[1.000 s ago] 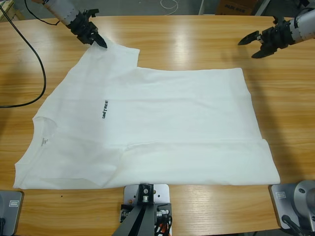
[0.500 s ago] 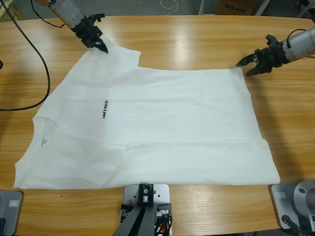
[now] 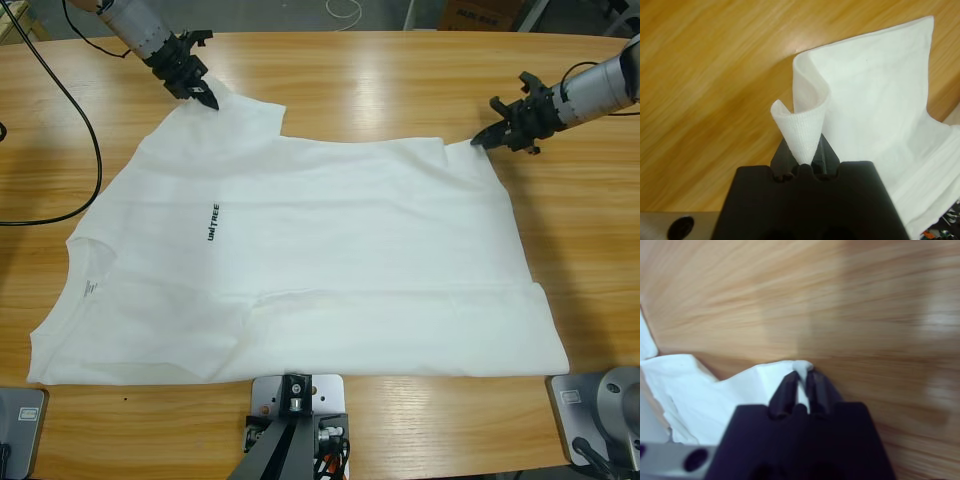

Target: Fold clothes

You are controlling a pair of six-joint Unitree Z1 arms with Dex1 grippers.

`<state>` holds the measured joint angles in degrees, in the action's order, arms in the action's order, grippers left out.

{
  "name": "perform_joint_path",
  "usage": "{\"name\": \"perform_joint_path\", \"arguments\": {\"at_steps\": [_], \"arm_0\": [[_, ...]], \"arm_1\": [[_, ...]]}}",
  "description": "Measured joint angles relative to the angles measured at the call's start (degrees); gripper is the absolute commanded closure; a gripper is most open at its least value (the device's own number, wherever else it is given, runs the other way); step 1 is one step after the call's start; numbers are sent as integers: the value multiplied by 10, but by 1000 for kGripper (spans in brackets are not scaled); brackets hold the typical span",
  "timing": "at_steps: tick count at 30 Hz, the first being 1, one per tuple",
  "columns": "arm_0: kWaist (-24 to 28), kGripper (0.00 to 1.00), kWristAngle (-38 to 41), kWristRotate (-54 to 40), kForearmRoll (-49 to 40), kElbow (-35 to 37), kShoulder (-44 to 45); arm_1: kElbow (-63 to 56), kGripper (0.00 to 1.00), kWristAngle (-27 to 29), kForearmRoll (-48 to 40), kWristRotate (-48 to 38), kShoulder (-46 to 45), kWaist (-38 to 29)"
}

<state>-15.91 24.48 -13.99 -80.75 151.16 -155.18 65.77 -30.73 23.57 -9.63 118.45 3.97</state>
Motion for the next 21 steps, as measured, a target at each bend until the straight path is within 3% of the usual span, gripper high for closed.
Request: {"name": "perform_joint_path", "arguments": {"at_steps": [11,16,21], "arm_0": [[0,1000,-5,9,-39,0,9],[-5,1000,-56,36,-52,0,47],[-14,1000,-56,49,-54,0,85]], "arm_1": [[-6,1000,81,7,19,-33,-29],[-16,1000,73,25,19,-87,-30],[-47,1000,35,39,19,-125,-30]]}}
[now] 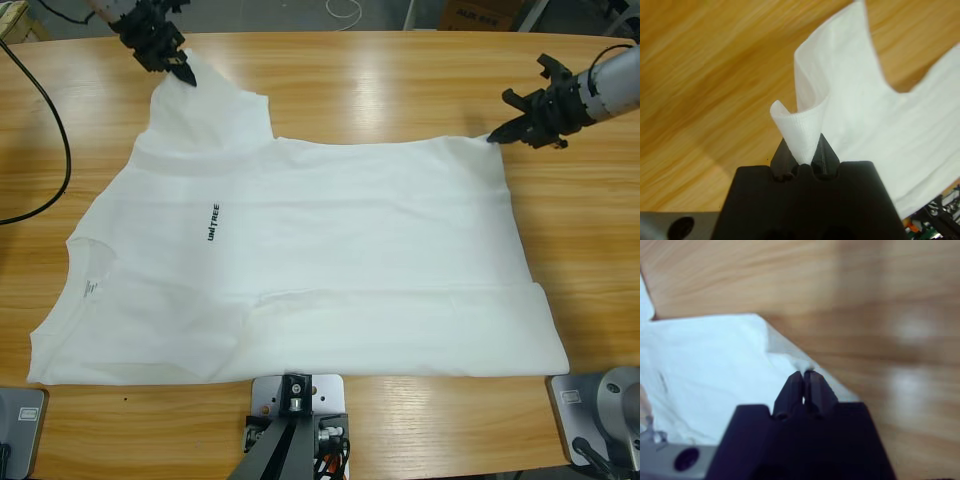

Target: Fold clothes

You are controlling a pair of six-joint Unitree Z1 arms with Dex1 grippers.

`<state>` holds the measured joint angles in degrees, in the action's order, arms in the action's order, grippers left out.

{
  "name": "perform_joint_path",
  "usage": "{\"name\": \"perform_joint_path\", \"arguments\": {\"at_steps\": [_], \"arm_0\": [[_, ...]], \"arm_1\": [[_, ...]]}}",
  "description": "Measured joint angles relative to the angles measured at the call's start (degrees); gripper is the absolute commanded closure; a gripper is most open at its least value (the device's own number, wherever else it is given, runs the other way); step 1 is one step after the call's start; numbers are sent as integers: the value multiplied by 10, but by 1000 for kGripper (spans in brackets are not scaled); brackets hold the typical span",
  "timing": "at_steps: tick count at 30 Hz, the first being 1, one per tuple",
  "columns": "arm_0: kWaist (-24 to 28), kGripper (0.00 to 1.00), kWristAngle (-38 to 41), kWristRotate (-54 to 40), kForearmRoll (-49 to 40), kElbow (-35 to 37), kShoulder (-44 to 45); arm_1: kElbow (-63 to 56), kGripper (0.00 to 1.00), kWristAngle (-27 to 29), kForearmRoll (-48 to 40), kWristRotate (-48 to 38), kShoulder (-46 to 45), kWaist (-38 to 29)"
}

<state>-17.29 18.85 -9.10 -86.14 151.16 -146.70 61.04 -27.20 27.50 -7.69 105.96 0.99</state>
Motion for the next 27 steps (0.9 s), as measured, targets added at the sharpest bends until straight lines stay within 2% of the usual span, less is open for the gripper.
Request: {"name": "perform_joint_path", "arguments": {"at_steps": [4,10,17,27], "arm_0": [[-13,1000,12,0,-1,-52,43],[-16,1000,22,2,-3,-197,103],[-16,1000,34,2,-5,-365,160],[-41,1000,69,2,23,-544,238]], "arm_1": [[-8,1000,-3,51,0,-30,0],[-16,1000,-4,117,-4,-75,-5],[-44,1000,-4,164,-6,-103,-19],[-67,1000,-8,202,-5,-108,-49]]}}
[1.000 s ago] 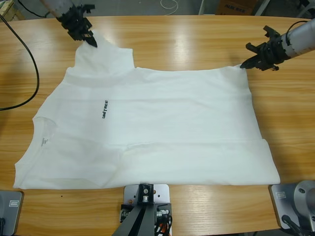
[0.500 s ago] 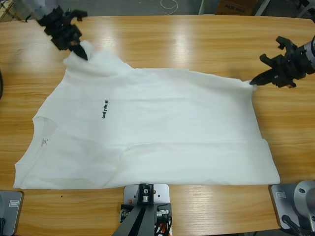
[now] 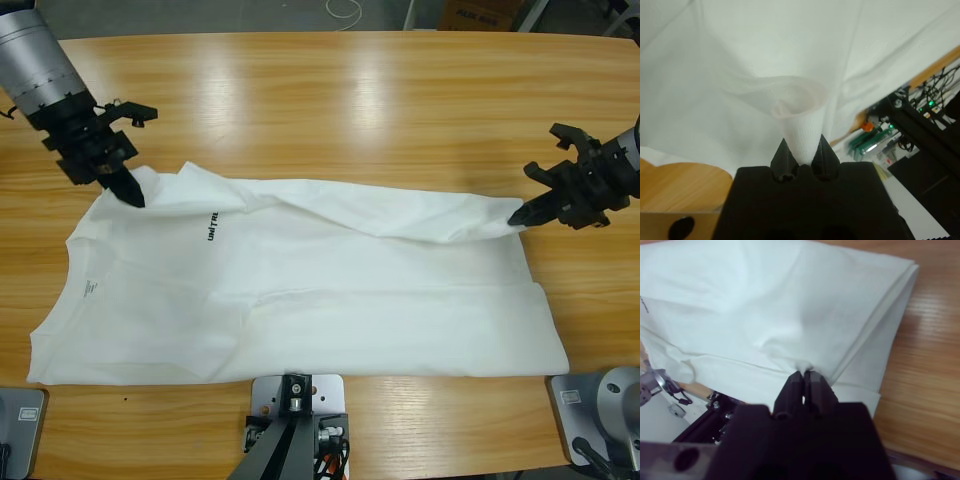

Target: Fold clothes

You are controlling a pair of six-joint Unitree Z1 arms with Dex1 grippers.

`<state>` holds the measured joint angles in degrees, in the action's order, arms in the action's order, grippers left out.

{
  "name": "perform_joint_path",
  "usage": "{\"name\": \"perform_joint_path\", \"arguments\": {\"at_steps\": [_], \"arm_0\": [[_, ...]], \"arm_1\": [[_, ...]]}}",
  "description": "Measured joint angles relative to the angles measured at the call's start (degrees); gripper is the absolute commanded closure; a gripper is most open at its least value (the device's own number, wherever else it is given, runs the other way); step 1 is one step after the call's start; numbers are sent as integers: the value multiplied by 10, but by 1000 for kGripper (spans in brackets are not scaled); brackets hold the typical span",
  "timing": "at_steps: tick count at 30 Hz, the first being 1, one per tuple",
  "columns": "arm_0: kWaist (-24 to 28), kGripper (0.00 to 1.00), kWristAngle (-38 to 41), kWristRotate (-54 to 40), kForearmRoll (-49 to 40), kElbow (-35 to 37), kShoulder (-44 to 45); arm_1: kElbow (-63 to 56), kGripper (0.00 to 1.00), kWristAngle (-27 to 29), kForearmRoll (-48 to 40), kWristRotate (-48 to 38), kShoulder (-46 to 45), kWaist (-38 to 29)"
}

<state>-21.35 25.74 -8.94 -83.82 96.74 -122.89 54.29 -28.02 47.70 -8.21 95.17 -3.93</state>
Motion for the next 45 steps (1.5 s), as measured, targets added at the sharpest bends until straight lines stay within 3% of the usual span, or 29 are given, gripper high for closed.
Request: {"name": "perform_joint_path", "arguments": {"at_steps": [13,18,22,23,24,25,34,45], "arm_0": [[-7,1000,11,0,58,-183,100],[-8,1000,13,1,88,-202,102],[-11,1000,13,1,97,-202,102],[-12,1000,13,1,98,-202,102],[-12,1000,13,1,99,-202,102],[-12,1000,13,1,100,-202,102],[-22,1000,26,1,100,-202,101],[-38,1000,30,1,100,-201,93]], "arm_1": [[3,1000,31,81,2,-24,3],[28,1000,33,162,5,-32,3],[34,1000,45,178,6,-23,3],[34,754,48,178,6,-16,3],[34,202,52,178,6,-7,3],[34,11,58,178,6,1,3],[36,0,121,173,-14,28,4],[39,0,127,163,-23,-7,4]]}}
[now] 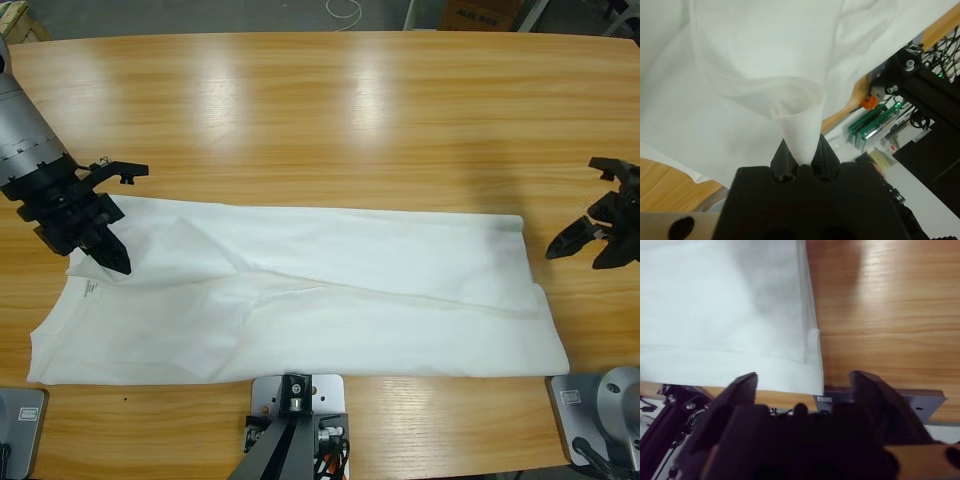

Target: Fold clothes

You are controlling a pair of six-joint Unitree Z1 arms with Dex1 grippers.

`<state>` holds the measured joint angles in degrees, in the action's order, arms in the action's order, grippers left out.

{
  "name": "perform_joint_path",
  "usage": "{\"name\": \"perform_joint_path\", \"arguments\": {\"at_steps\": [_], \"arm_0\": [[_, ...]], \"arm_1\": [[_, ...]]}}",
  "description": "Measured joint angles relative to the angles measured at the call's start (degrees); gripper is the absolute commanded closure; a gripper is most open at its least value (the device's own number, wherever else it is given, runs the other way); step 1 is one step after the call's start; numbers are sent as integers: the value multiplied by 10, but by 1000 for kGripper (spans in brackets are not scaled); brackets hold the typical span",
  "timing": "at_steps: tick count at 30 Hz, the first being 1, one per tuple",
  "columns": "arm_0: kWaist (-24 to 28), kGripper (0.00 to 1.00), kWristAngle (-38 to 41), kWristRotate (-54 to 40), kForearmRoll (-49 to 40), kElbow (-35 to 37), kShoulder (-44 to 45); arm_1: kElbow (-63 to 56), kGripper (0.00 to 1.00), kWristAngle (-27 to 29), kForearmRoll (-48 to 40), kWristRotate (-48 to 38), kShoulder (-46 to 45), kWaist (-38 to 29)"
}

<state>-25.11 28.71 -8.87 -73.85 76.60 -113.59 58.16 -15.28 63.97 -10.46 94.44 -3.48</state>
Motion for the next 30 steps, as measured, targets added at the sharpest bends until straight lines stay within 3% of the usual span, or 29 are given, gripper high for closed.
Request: {"name": "perform_joint_path", "arguments": {"at_steps": [13,18,23,30], "arm_0": [[-39,1000,-68,12,30,40,58],[-44,1000,-78,31,32,22,60],[-45,1000,-96,64,32,11,45],[-45,1000,-146,122,46,10,5]], "arm_1": [[-6,0,-19,-26,0,-9,0],[-8,0,-78,-47,18,-20,-12],[-13,0,-199,-133,43,-84,-61],[-22,0,-236,-183,46,-118,-88]]}}
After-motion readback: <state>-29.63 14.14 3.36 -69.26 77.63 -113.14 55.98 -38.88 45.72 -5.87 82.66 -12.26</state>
